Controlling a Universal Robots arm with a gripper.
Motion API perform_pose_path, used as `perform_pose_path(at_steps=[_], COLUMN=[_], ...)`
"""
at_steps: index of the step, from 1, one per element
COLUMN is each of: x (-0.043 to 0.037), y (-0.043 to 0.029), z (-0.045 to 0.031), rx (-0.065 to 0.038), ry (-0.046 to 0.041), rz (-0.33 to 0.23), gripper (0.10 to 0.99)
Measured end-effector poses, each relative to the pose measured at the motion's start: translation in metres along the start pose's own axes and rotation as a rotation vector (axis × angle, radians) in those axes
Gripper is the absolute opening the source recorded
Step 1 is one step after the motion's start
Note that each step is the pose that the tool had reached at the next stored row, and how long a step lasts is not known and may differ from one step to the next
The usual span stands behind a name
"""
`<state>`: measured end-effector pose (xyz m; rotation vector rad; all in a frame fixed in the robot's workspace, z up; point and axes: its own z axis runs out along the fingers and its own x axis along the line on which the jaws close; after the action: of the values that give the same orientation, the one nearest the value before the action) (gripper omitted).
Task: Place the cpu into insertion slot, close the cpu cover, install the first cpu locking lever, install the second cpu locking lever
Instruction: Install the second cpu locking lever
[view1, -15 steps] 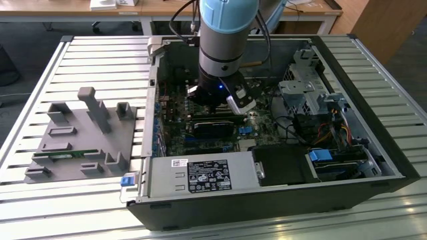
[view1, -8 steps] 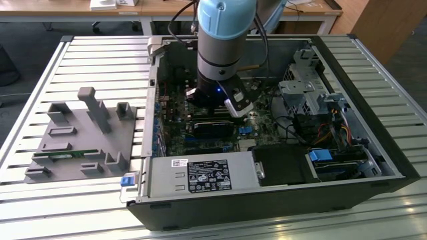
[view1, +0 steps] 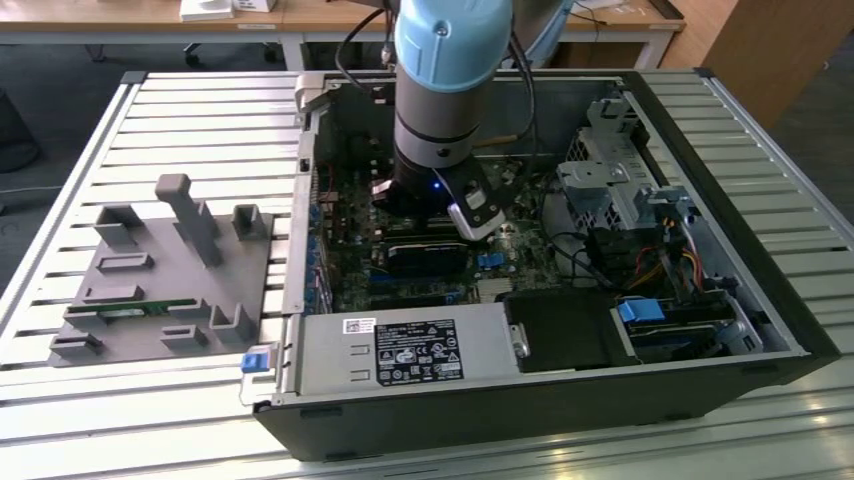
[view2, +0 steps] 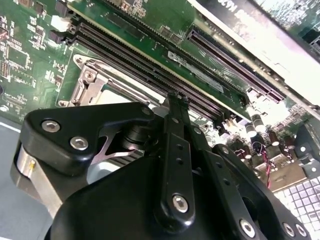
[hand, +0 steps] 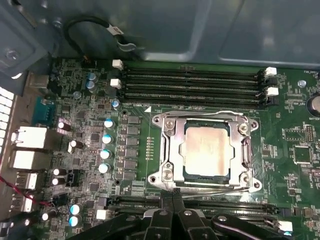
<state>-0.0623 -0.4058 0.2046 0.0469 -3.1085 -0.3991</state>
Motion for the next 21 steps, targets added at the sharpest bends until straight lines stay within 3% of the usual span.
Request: perform_pose_path(at_steps=[7,11,21], x=[0.0058,0.0065,0.0081], y=[-0.0086,-0.01,-0.0113], z=[-0.001,0.0015,0.0065], rx=[-0.024,-0.038,-0.062], ry=[-0.0006,-0.0011,-0.0018], rz=[-0.001,0.0,-0.001], gripper=[0.106,0.106,0.106])
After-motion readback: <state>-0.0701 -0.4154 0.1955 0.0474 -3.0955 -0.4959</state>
